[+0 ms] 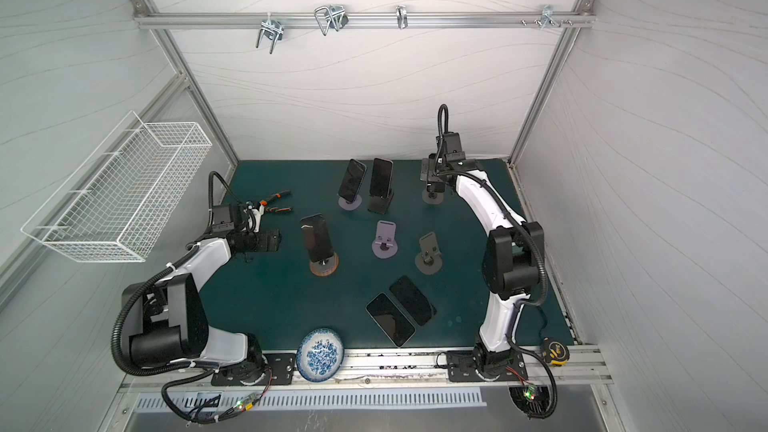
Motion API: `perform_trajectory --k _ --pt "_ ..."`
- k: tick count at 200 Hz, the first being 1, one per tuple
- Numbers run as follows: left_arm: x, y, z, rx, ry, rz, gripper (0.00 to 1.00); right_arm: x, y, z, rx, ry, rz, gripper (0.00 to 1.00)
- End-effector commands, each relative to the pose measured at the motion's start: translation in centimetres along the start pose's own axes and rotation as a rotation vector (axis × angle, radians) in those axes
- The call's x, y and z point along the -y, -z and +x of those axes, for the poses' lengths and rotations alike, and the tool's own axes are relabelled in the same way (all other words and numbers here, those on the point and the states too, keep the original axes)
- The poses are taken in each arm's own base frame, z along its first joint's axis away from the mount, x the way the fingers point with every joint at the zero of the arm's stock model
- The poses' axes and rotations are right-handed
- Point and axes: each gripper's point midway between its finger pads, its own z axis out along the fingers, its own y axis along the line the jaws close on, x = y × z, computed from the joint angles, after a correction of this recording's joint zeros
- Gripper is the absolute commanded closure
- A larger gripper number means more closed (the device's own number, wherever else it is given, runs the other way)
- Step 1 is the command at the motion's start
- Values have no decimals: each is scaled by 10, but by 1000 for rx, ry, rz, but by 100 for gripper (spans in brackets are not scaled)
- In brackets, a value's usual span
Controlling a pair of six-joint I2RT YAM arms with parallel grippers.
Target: Remove the phone from the phone stand
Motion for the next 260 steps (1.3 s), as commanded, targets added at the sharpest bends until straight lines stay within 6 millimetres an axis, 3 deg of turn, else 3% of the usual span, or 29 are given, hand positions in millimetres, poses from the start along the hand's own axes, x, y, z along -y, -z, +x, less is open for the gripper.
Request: perform_trajectory --k 1,58,136,202,260 --pt "-5 9 -17 54 -17 -24 0 -9 -10 -25 56 35 -21 1" --pt "-4 9 -17 58 -34 -38 0 10 -50 -44 63 45 92 1" --pt "-5 9 -16 55 -30 -51 0 20 -95 -20 -1 -12 63 1" --pt "-3 6 -16 40 -42 -53 0 23 -125 -18 -21 -45 71 14" --pt "-3 5 -17 36 -37 -54 0 20 -118 -16 -39 -70 59 35"
